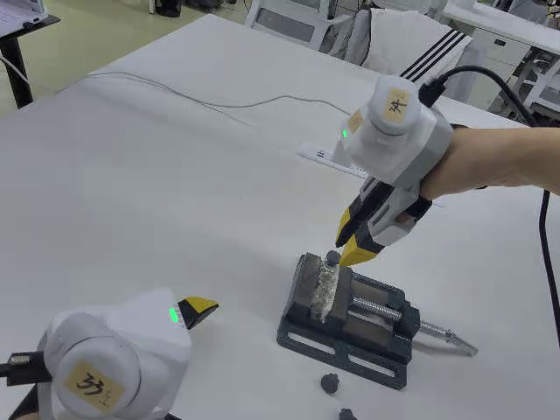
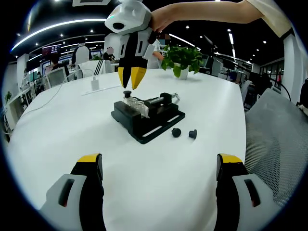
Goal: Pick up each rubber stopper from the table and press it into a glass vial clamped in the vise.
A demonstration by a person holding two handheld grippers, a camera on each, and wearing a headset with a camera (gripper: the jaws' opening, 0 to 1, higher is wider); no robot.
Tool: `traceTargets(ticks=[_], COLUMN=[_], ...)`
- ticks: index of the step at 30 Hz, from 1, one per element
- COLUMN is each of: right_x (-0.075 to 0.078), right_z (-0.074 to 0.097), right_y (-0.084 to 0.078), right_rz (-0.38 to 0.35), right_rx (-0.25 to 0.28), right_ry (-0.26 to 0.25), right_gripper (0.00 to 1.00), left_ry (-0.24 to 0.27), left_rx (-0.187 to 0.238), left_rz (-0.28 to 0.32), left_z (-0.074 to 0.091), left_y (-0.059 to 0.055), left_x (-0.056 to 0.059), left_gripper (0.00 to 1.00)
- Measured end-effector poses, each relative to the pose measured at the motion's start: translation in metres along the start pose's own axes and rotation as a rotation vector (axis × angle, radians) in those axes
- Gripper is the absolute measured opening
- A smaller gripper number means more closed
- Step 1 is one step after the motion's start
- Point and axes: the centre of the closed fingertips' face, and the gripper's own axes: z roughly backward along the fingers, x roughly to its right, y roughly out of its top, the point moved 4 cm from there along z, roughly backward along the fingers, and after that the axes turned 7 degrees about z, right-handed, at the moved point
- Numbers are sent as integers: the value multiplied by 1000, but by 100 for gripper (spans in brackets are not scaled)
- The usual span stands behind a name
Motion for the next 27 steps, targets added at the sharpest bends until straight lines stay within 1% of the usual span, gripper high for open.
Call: traceTargets(ticks=[3, 7, 12, 19, 24, 26, 27], right_x=[2, 4, 7, 5, 4, 2, 1], right_z=[0, -1, -5, -6, -7, -6, -6], right_y=[0, 1, -1, 0, 2, 3, 3], right_rz=[-6, -13, -18, -16, 8, -12, -4], right_rx=[4, 11, 7, 6, -16, -25, -26], right_ry=[-1, 1, -2, -4, -15, -24, -23], right_gripper=[5, 4, 3, 1, 1, 0, 0], left_ry=[0, -3, -5, -5, -7, -7, -9], left_rx=[-2, -4, -6, -10, -8, -9, -7], left_rz=[1, 5, 9, 17, 25, 26, 27], left_z=[0, -1, -2, -3, -5, -6, -6], left_y=[-1, -2, -3, -6, -6, -6, -6], left_x=[0, 1, 1, 2, 2, 3, 3], left_gripper=[98, 98, 98, 98, 98, 98, 98])
